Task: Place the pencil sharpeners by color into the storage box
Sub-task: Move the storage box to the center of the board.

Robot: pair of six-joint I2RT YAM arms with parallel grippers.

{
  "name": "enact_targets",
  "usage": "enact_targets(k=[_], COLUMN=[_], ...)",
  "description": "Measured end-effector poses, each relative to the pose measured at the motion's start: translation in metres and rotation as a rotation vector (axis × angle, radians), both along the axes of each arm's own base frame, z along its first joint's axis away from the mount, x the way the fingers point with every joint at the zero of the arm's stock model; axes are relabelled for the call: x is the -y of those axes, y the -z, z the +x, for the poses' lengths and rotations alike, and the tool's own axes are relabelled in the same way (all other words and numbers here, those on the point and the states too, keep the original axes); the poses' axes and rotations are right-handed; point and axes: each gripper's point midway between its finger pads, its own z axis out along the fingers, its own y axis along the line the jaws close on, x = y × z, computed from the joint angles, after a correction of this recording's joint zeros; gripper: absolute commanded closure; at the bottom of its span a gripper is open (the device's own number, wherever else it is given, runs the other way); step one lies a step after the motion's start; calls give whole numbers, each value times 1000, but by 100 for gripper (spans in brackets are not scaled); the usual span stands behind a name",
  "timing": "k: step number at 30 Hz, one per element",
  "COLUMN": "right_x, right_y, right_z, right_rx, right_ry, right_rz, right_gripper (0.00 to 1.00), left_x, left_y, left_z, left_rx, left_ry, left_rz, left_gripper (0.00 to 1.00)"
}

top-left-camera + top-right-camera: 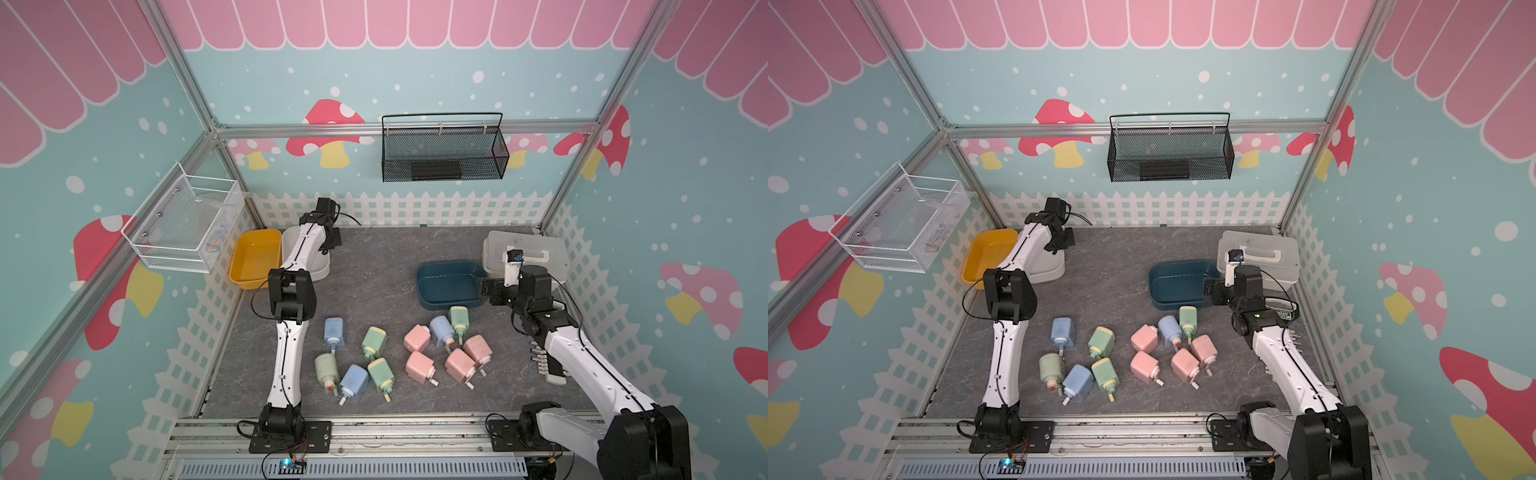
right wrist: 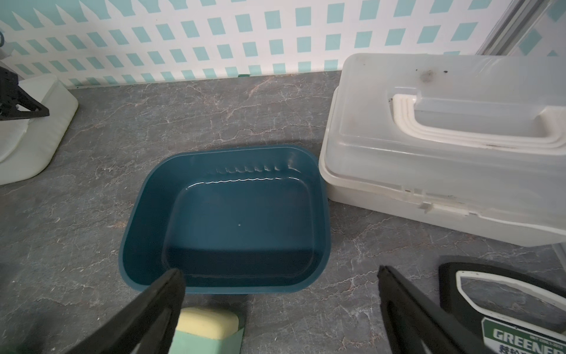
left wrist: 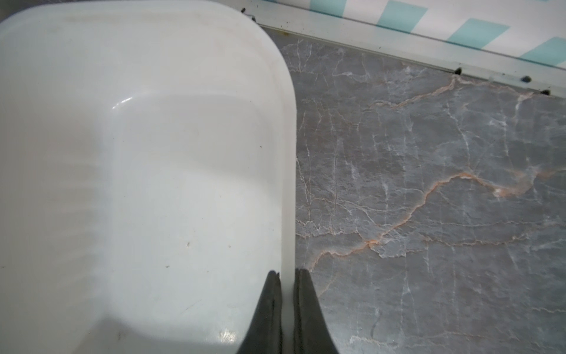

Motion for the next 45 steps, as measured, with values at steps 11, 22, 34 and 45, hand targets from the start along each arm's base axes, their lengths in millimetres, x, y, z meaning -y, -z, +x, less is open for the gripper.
enact_targets(k=[11,22,34,45], right_x=[-15,-17,-16,-16], right_y=[11,12,10,1], right_z=[6,5,6,12], right_rx=[-50,-51,-43,-24], right_ry=[-62,-79,-89,-85], right_rz=[45,41,19,18], right_gripper=[1,1,1,1], left_x=[31,119,167,187], left_y=[-4,1,-22,-7], left_z=[-26,-63,-152,-186], left_rx=[-56,-76,22,-45], left_ry=[117,514,1079,1413], left_rz=[-17,-32,-2,242], left_gripper=[100,100,100,100])
